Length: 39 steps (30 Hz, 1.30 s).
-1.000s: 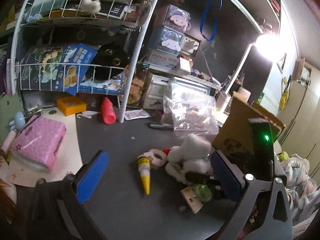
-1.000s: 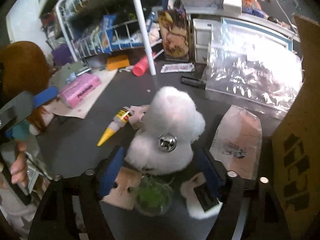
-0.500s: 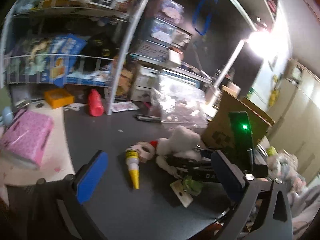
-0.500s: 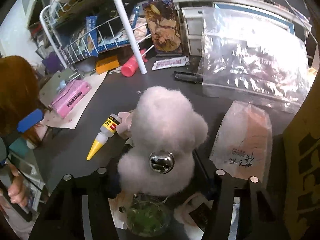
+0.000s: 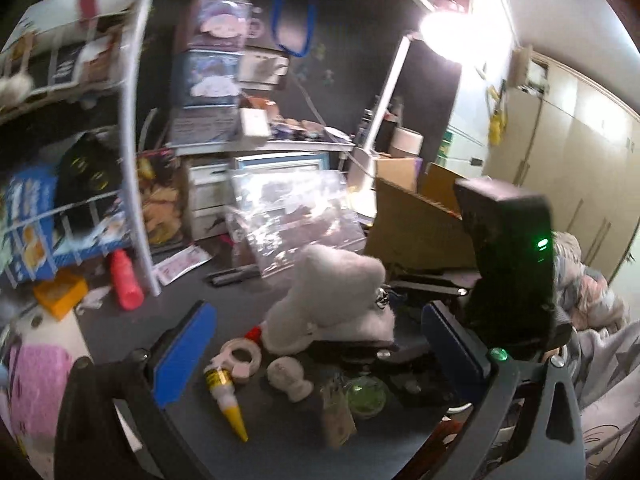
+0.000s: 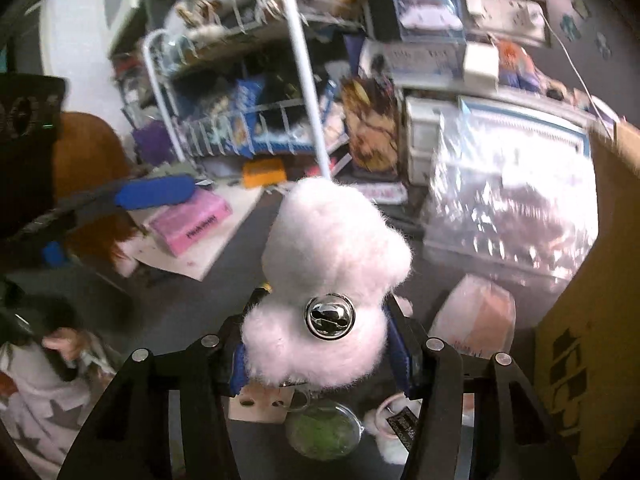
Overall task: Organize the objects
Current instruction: 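Close the right gripper around the white fluffy plush, then carry the plush with the right gripper into the box and release it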
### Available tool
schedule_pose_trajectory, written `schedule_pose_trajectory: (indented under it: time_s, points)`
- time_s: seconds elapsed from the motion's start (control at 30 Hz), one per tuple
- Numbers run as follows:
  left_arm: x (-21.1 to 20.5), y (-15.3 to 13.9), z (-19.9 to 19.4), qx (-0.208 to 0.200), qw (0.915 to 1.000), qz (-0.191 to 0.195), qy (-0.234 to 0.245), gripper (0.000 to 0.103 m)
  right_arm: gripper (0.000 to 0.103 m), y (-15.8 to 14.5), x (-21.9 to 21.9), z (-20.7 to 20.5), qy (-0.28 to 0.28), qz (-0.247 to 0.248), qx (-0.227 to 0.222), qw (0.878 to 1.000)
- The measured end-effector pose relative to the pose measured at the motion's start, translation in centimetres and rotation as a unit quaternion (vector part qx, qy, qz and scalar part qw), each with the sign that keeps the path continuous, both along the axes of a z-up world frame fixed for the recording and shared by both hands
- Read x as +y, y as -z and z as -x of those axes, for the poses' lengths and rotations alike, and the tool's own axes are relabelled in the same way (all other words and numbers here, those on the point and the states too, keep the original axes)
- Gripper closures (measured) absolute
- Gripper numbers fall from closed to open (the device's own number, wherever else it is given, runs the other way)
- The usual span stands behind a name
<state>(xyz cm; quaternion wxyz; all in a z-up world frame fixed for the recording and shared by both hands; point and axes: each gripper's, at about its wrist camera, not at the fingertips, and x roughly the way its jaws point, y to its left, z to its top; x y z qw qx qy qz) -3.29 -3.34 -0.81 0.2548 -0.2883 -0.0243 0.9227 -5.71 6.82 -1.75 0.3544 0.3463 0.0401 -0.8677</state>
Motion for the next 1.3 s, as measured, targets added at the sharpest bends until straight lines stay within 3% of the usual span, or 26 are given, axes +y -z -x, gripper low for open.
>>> schedule_pose_trajectory:
  time_s: [0.37,0.53,0.63,1.03,1.3]
  points:
    - [1.5,-4.4,1.1,0.015,0.9997,0.01,0.017,0.003,0.052,-6.3,-0.6,-1.9,-0.053,0.011,0.074,0.996]
    - [2.5,-6.4,1.6,0.011,0.9992,-0.006,0.039,0.026,0.052,-8.7,0.1,-2.1,-0.058,0.01,0.1,0.993]
    - [3.5,-7.4,2.3,0.008,0.9989,-0.004,0.045,0.032,0.052,-9.7,1.0,-1.8,-0.053,0.012,0.104,0.993]
    - [12.3,-13.2,6.3,0.018,0.9938,0.03,0.106,0.039,0.053,-14.8,9.0,-0.3,0.014,0.019,0.129,0.991]
    - [18.1,-12.9,9.7,-0.011,0.9885,0.048,0.143,0.041,0.053,-15.4,15.5,1.9,0.058,0.022,0.103,0.993]
